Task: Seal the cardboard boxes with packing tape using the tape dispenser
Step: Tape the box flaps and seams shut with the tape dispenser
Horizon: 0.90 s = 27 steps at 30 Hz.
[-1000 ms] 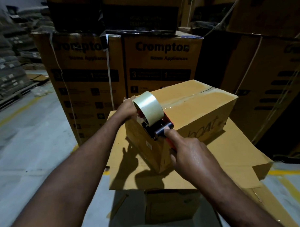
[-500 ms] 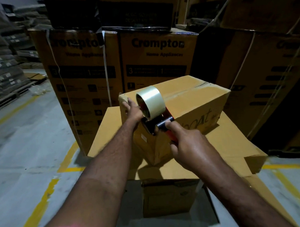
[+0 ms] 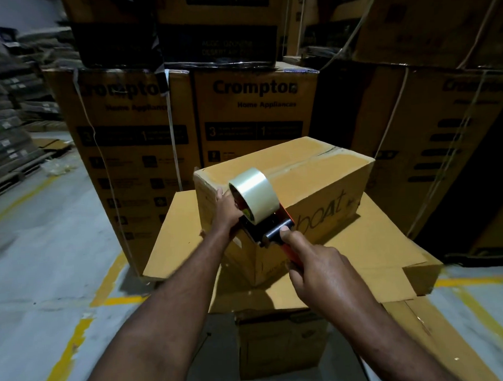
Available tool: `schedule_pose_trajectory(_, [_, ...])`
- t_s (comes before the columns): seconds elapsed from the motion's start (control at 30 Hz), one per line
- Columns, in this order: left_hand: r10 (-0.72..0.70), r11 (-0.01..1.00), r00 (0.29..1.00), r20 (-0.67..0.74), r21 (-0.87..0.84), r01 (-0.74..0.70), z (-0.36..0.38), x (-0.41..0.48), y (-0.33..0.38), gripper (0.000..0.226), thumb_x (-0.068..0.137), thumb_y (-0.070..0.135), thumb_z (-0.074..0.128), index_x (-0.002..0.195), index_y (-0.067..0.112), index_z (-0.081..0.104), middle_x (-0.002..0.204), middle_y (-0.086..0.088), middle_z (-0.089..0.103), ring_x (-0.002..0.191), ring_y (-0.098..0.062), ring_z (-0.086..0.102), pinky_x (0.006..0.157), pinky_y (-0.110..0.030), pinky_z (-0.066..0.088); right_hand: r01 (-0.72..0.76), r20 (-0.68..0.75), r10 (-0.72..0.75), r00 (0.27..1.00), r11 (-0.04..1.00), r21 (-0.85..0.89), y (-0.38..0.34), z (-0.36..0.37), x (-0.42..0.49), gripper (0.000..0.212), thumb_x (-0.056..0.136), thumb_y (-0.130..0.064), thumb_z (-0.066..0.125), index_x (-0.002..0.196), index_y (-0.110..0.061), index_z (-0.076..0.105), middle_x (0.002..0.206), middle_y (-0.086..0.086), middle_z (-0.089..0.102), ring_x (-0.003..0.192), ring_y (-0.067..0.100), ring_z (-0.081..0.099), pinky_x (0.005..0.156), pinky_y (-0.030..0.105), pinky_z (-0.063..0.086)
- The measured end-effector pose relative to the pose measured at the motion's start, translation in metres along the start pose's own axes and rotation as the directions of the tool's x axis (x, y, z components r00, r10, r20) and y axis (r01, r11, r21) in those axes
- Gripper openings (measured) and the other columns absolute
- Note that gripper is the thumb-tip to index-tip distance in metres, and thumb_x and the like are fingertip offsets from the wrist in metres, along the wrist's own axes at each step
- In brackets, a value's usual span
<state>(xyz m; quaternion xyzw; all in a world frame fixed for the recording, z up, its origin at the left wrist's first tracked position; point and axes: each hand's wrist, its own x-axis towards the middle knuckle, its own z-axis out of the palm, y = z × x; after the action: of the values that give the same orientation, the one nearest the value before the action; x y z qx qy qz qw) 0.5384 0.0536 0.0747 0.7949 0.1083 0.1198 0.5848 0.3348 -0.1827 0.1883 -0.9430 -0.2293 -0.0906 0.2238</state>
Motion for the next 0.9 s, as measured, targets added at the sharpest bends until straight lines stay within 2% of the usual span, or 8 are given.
schedule_pose_trajectory(0.1, [0.076,0.993,0.996,-0.048,-0.088,-0.08,0.004,-0.019,0.017,0.071,0.058,0.049,0.077,0.12,0.045,0.044,0.15,-0.018,0.048,0.145,-0.038,0.036,0.113,-0.062,0.035,0.003,-0.002,-0.003,1.0,1.0,0.004,0.003,0.007,-0.002,0.067,0.1,-0.029,0.057,0.152,-0.043,0.017,0.105,-0.007,0.063,0.08,0.003,0.045,0.06,0.01,0.032])
schedule_pose_trajectory(0.27, [0.171,0.984,0.98,-0.101,-0.04,-0.176,0.01,-0.026,0.021,0.065,0.059,0.062,0.073,0.115,0.073,0.044,0.146,-0.015,0.052,0.143,-0.041,0.04,0.111,-0.064,0.037,-0.005,-0.012,0.006,1.0,1.0,0.019,0.009,0.013,-0.011,0.069,0.1,-0.031,0.056,0.153,-0.044,0.013,0.101,-0.008,0.06,0.082,0.003,0.048,0.066,0.011,0.037])
schedule_pose_trajectory(0.4, [0.196,0.946,0.98,-0.046,0.273,-0.176,-0.001,-0.039,0.047,0.062,0.085,0.034,0.079,0.141,0.027,0.054,0.164,-0.007,0.03,0.155,-0.037,0.009,0.121,-0.064,0.016,-0.034,-0.019,0.035,0.999,0.998,0.044,0.021,0.017,-0.023,0.07,0.1,-0.031,0.056,0.153,-0.046,0.012,0.108,-0.006,0.063,0.092,0.007,0.058,0.078,0.021,0.052])
schedule_pose_trajectory(0.6, [0.202,0.871,0.978,0.046,0.448,-0.201,-0.004,-0.03,0.04,0.074,0.085,0.022,0.08,0.147,0.039,0.046,0.169,0.004,0.017,0.157,-0.032,-0.004,0.12,-0.07,0.002,-0.057,-0.025,0.058,0.998,0.996,0.061,0.034,0.026,-0.031,0.069,0.101,-0.035,0.053,0.152,-0.048,0.009,0.117,-0.005,0.063,0.102,0.009,0.06,0.084,0.023,0.053])
schedule_pose_trajectory(0.7, [0.157,0.909,0.987,0.028,0.388,-0.155,-0.003,-0.052,0.065,0.068,0.093,0.028,0.074,0.153,0.023,0.043,0.168,-0.002,0.011,0.155,-0.036,-0.007,0.123,-0.062,-0.001,-0.06,-0.033,0.063,0.997,0.996,0.065,0.04,0.034,-0.028,0.069,0.101,-0.035,0.054,0.154,-0.046,0.011,0.12,-0.005,0.063,0.105,0.008,0.059,0.085,0.021,0.051])
schedule_pose_trajectory(0.77, [0.083,0.978,0.996,0.025,0.191,-0.086,-0.001,-0.06,0.069,0.069,0.095,0.042,0.067,0.156,0.028,0.037,0.17,-0.003,0.006,0.154,-0.042,0.001,0.122,-0.065,0.01,-0.058,-0.04,0.062,0.997,0.995,0.079,0.044,0.039,-0.025,0.069,0.101,-0.036,0.054,0.154,-0.047,0.011,0.12,-0.007,0.064,0.102,0.005,0.058,0.082,0.018,0.048])
schedule_pose_trajectory(0.83, [0.023,1.0,0.999,0.035,-0.003,-0.023,0.005,-0.077,0.062,0.088,0.083,0.062,0.065,0.157,0.035,0.025,0.17,-0.009,0.008,0.151,-0.043,0.019,0.117,-0.066,0.028,-0.054,-0.053,0.06,0.997,0.994,0.099,0.047,0.045,-0.024,0.068,0.101,-0.037,0.054,0.153,-0.047,0.011,0.118,-0.008,0.064,0.1,0.004,0.057,0.079,0.016,0.045])
schedule_pose_trajectory(0.9, [0.025,0.997,0.997,0.073,-0.076,-0.019,0.013,-0.084,0.044,0.107,0.064,0.085,0.063,0.15,0.046,0.014,0.168,-0.013,0.011,0.15,-0.039,0.026,0.116,-0.063,0.033,-0.054,-0.059,0.06,0.996,0.992,0.113,0.049,0.051,-0.024,0.067,0.101,-0.037,0.055,0.153,-0.048,0.013,0.118,-0.008,0.064,0.099,0.004,0.057,0.078,0.016,0.044])
